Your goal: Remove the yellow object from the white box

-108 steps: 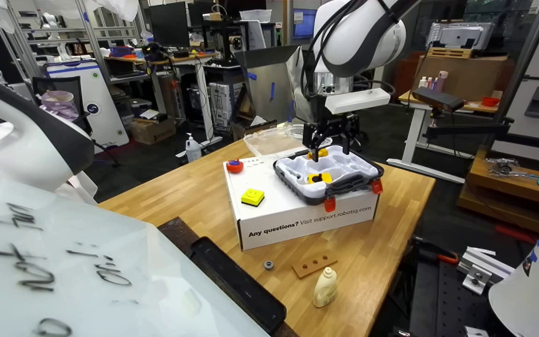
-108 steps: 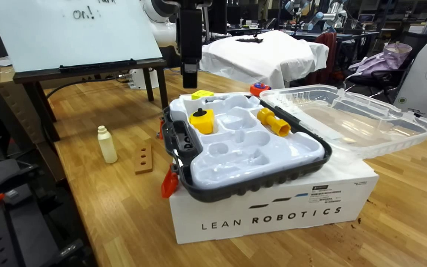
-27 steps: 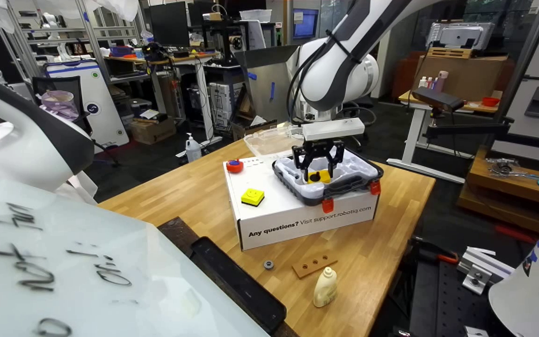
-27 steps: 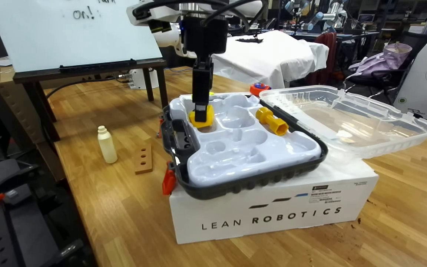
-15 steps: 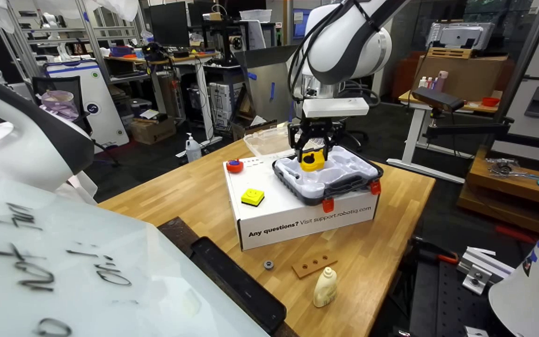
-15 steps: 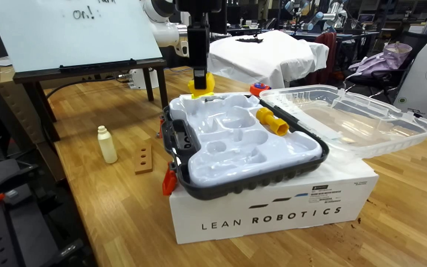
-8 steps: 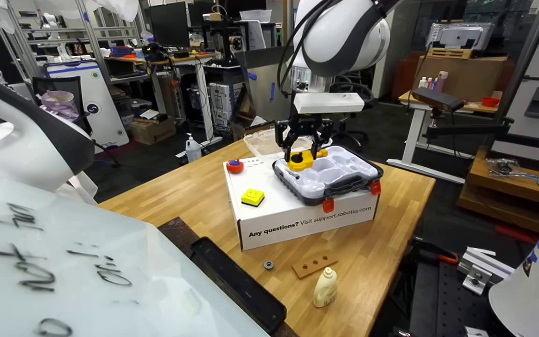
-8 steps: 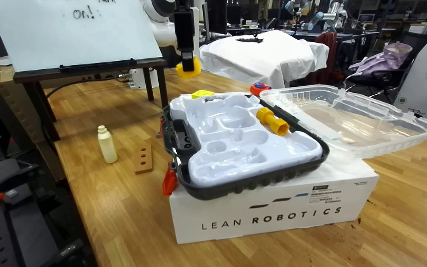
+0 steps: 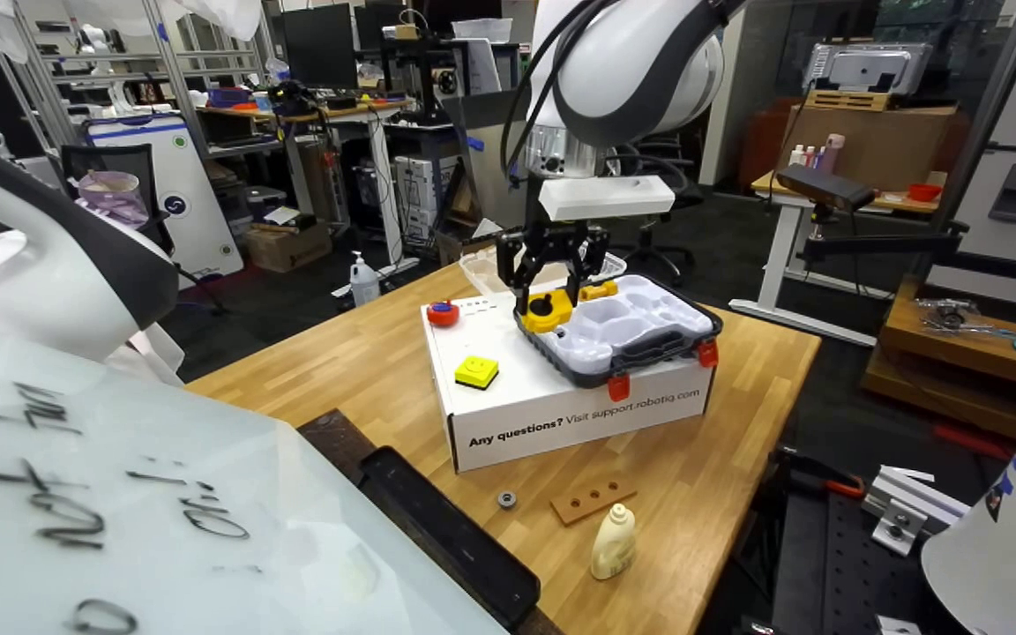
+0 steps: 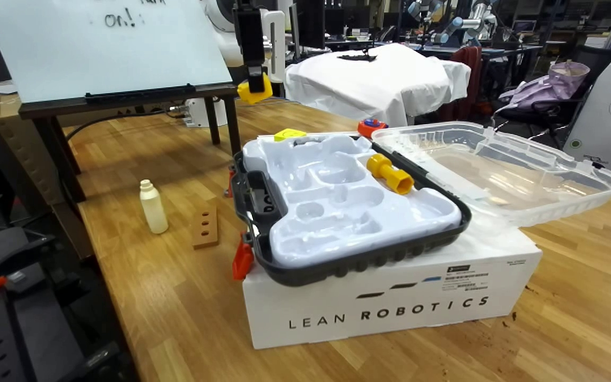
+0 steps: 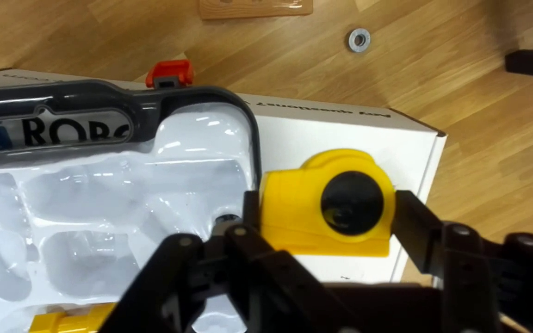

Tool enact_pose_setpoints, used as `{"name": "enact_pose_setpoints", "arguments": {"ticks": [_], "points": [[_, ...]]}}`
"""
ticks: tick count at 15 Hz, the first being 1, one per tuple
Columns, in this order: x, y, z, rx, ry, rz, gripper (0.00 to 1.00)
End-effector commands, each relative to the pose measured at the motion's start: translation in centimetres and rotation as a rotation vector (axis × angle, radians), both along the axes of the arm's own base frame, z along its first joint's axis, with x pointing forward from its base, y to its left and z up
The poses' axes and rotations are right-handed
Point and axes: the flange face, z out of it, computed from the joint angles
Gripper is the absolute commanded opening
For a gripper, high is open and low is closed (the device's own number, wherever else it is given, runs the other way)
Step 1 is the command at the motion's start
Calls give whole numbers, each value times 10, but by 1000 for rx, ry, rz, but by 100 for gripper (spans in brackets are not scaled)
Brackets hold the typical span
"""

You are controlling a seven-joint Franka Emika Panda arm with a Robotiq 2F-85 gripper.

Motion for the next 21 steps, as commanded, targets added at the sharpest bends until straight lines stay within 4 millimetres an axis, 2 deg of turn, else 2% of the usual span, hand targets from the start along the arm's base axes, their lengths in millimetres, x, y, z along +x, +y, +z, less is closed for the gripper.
{"name": "enact_pose_setpoints", "arguments": {"ticks": [1,7,13,20,21], "points": [[19,3,1,-20,-12,54,46],[51,0,-7,-4,25,82,46],[90,-3,-2,-4,36,70,46],[121,-15,-10,4,78,35,46],[113,-13,-12,-11,52,45,71]]}}
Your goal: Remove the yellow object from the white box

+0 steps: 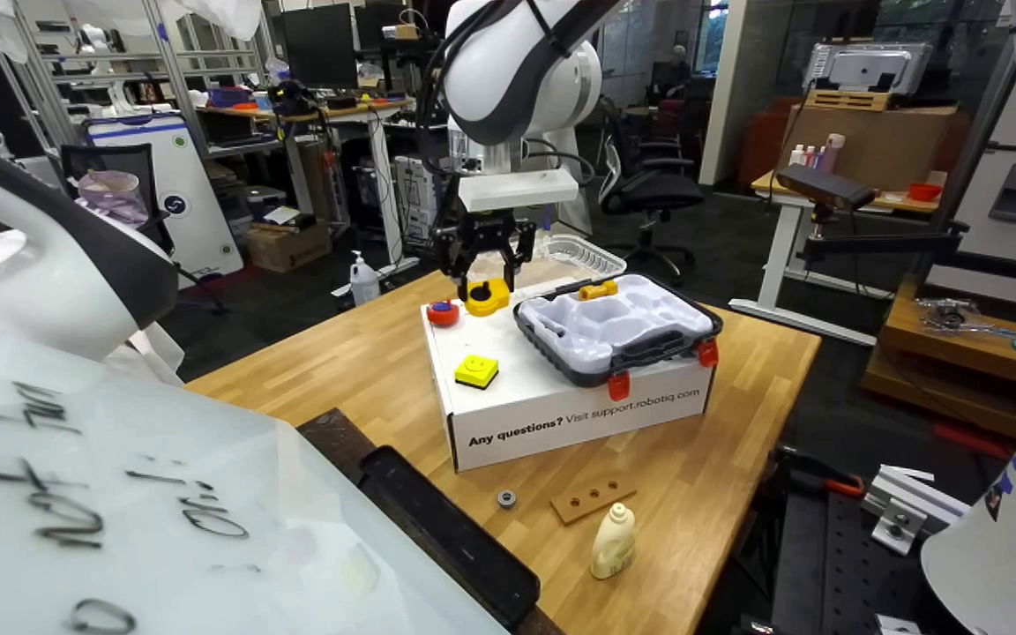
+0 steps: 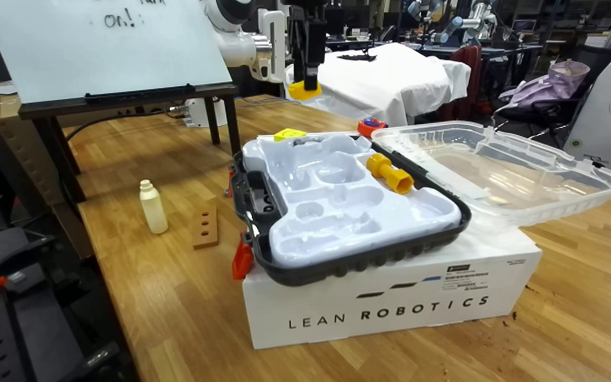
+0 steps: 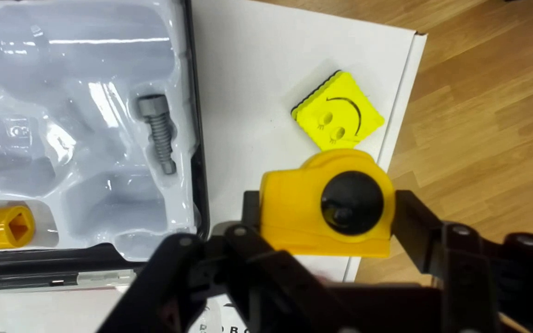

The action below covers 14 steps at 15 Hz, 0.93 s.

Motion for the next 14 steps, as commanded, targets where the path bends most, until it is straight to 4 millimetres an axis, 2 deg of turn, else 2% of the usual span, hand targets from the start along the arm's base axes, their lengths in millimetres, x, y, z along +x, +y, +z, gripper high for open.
{"name": "enact_pose_setpoints", "arguments": {"ticks": [1,9,10,14], "points": [[3,-2,-1,0,6,-3,71],[6,-2,0,2,12,-3,71],[6,-2,0,2,12,-3,46],[16,-5,5,82,11,-39,46]]}}
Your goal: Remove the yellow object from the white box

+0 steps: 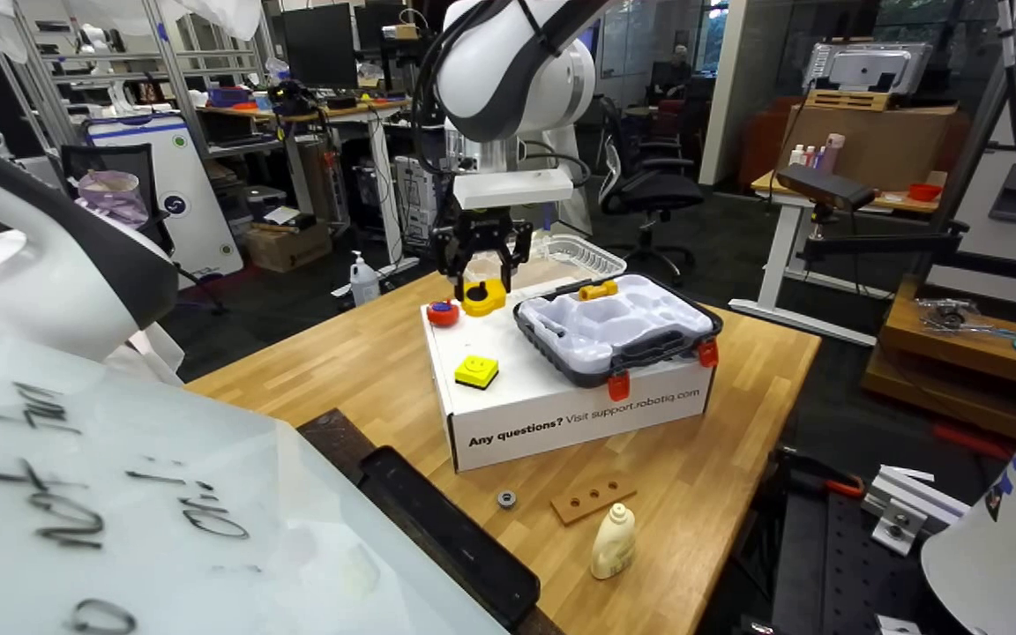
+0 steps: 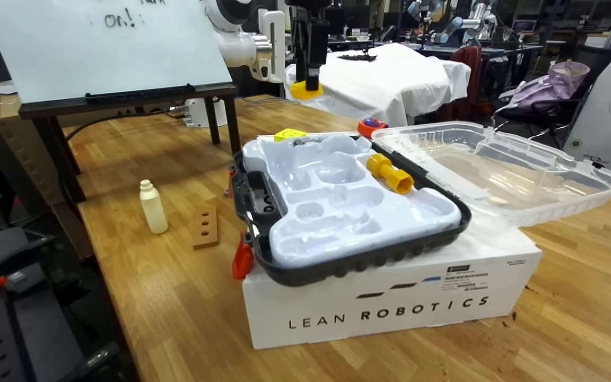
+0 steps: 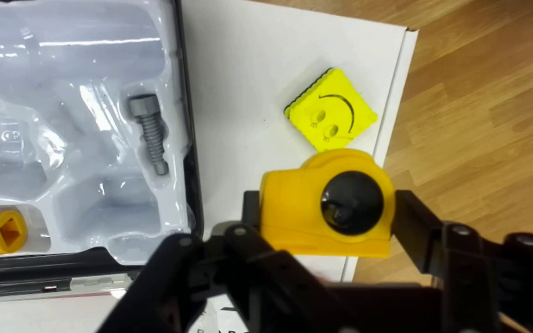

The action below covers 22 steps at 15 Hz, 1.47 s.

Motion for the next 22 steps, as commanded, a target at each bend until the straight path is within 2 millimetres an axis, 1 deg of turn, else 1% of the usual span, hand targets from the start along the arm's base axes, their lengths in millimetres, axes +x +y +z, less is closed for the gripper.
{"name": "enact_pose_setpoints", "arguments": {"ticks": [1,3,5,9,12,15,18,22], "points": [[12,-5,6,81,3,-33,46],[21,-9,6,111,3,-65,46],[29,-15,2,128,6,-93,46],[48,-27,-17,103,20,-120,46],[58,-31,-32,89,35,-127,46],[65,-34,-44,75,49,-130,46],[70,-38,-51,70,55,-131,46],[72,-41,-61,70,78,-133,46]]}}
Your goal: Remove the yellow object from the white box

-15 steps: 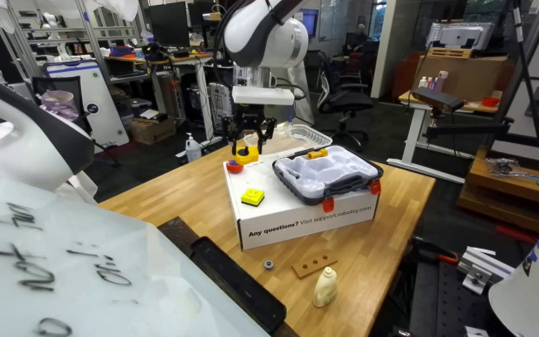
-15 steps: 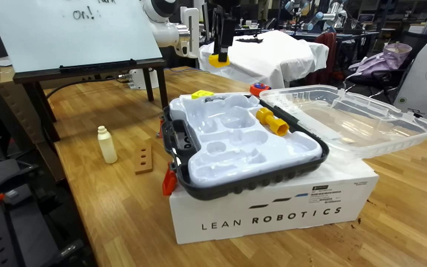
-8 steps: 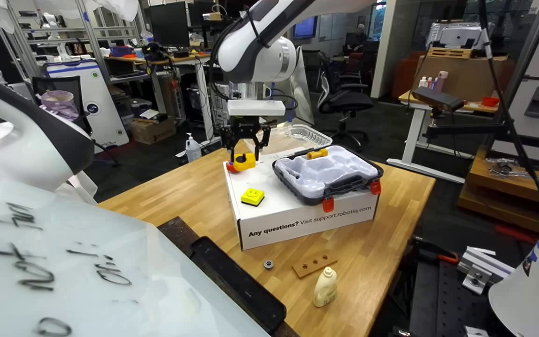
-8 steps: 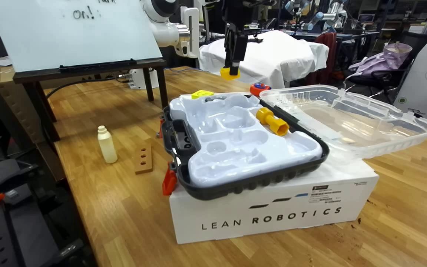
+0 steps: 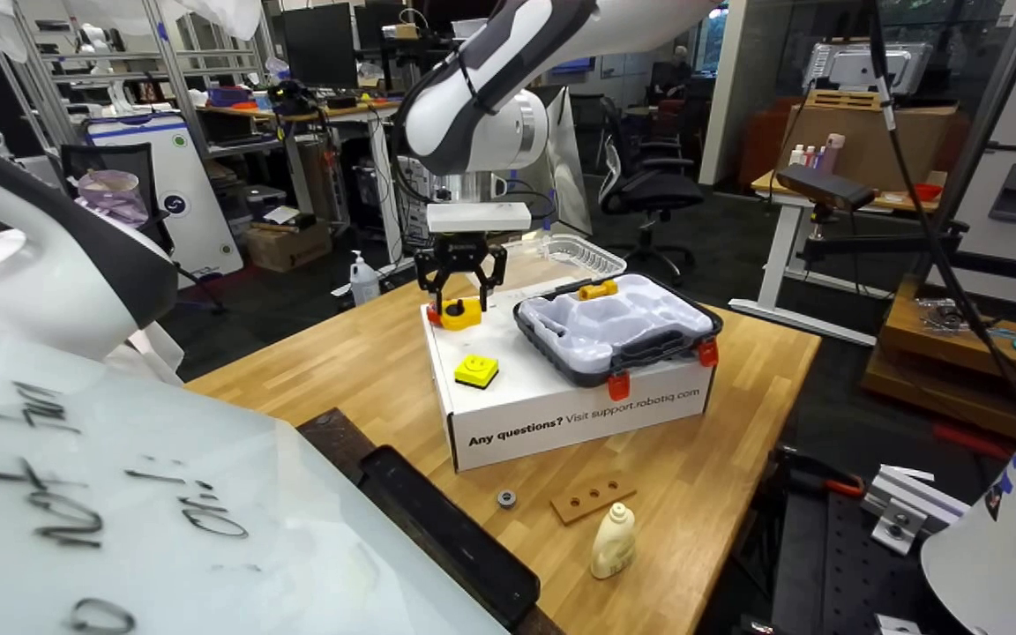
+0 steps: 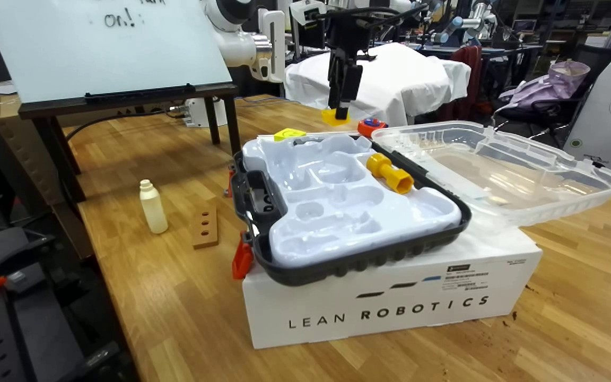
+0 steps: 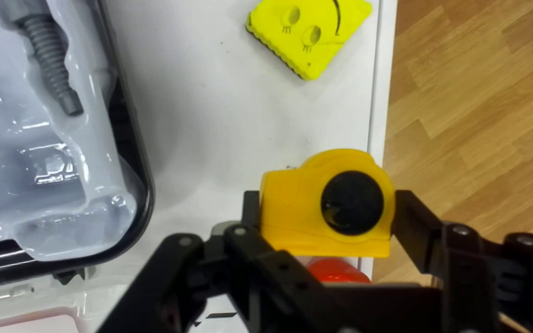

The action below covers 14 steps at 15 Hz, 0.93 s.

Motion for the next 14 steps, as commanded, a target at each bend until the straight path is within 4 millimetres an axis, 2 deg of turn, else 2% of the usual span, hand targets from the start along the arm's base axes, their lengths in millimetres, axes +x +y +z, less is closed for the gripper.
{"name": "enact_pose_setpoints", "arguments": {"ticks": [1,8,14], "points": [[4,-4,-3,-1,42,-5,46],[-1,-6,-21,12,86,-5,46],[-1,-8,-23,13,100,-5,46]]}}
